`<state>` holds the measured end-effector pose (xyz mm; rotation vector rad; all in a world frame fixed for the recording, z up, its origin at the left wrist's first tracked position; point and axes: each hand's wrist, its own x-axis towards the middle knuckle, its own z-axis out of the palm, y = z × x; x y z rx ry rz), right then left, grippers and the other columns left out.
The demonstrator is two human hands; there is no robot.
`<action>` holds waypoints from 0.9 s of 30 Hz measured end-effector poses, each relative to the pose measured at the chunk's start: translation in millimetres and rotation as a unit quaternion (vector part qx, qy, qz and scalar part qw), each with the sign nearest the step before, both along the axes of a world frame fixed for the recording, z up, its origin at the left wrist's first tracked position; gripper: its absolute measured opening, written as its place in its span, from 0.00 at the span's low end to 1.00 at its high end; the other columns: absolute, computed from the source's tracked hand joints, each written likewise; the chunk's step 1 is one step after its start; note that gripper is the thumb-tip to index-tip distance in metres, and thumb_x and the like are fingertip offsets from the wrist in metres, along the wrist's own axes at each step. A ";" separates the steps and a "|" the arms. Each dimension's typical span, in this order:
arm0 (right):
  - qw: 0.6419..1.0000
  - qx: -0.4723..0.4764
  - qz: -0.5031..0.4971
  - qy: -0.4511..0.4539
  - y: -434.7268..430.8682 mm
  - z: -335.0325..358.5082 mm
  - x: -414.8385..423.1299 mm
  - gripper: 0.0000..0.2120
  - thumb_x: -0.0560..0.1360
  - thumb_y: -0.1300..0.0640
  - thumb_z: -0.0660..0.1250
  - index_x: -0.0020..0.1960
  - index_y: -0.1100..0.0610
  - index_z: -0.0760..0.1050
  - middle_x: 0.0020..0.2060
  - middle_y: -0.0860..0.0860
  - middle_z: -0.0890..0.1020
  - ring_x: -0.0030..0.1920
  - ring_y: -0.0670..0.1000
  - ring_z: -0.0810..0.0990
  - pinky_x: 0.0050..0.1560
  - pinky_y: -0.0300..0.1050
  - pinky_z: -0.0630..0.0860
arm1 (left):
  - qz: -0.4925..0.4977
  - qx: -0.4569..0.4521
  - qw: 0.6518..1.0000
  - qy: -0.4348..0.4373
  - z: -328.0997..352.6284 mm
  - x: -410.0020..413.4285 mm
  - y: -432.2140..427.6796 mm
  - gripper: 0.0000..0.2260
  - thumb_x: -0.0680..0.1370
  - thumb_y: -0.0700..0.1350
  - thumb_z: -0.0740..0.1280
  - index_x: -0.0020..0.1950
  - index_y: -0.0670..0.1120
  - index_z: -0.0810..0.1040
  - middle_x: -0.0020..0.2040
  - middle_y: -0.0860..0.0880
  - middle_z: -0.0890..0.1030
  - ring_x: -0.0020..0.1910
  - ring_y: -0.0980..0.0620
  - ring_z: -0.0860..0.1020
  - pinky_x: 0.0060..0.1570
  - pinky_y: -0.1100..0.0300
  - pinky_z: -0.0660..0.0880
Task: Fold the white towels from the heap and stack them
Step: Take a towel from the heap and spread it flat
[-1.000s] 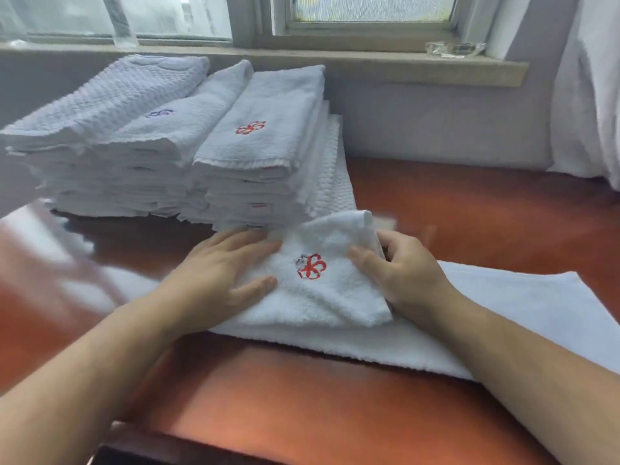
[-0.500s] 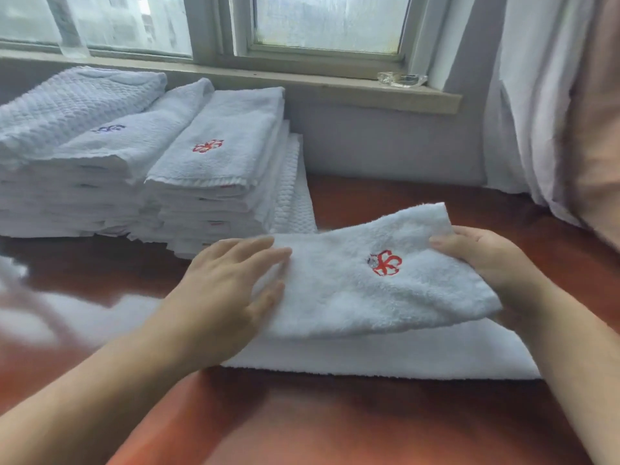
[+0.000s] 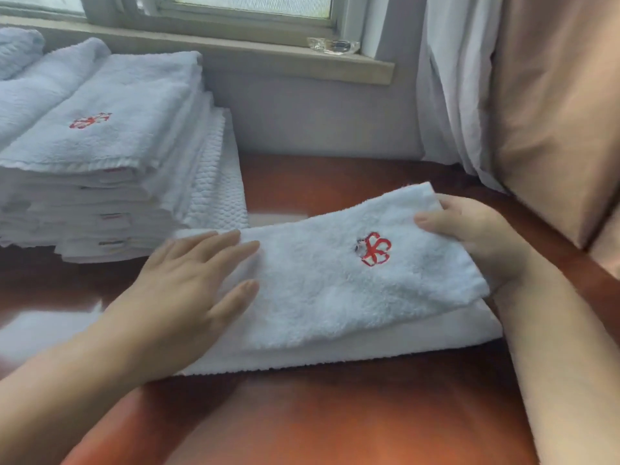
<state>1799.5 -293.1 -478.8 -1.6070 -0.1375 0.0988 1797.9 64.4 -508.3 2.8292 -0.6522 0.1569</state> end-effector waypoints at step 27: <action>0.841 -0.483 -0.192 -0.151 19.0 -8.2 -0.6 0.19 0.79 0.50 0.67 0.69 0.52 0.77 0.64 0.47 0.79 0.64 0.46 0.76 0.65 0.39 0.69 | -0.091 0.106 0.990 0.016 -17.1 21.4 -34.5 0.34 0.73 0.71 0.30 0.79 0.66 0.40 0.82 0.61 0.46 0.80 0.58 0.44 0.77 0.55 0.36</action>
